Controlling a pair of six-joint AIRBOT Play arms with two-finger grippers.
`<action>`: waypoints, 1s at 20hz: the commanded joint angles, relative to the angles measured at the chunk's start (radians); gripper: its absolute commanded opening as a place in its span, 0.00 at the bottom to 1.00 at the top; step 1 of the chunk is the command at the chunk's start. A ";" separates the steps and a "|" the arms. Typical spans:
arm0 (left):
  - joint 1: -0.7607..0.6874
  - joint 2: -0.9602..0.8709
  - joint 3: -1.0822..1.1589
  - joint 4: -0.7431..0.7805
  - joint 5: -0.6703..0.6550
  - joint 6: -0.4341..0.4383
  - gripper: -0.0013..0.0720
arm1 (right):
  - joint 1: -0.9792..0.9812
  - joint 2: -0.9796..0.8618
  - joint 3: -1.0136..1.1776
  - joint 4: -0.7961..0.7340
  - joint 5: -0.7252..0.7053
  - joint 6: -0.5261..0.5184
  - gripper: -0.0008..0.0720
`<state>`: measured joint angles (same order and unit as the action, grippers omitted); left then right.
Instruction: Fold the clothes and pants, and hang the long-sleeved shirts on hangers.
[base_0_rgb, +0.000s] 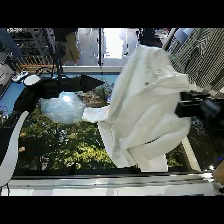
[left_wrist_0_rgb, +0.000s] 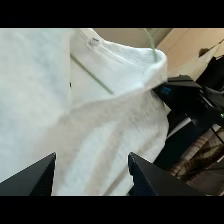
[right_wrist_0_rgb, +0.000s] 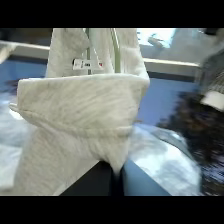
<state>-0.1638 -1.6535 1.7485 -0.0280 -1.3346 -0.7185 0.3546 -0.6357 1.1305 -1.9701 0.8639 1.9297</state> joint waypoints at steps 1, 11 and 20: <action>-0.001 -0.001 0.000 0.000 -0.024 0.000 0.70 | -0.186 -0.001 0.002 -0.095 0.043 0.072 0.05; 0.000 0.020 0.000 -0.003 -0.109 0.000 0.57 | -1.098 -0.519 0.809 -0.174 0.179 -0.040 0.05; 0.004 0.019 0.000 -0.002 -0.107 0.000 0.56 | -1.348 -0.686 0.954 -0.384 0.130 0.130 0.05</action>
<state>-0.1612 -1.6344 1.7485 -0.0303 -1.4437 -0.7189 -0.8852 -1.3228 2.1269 -2.2906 1.0294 2.0006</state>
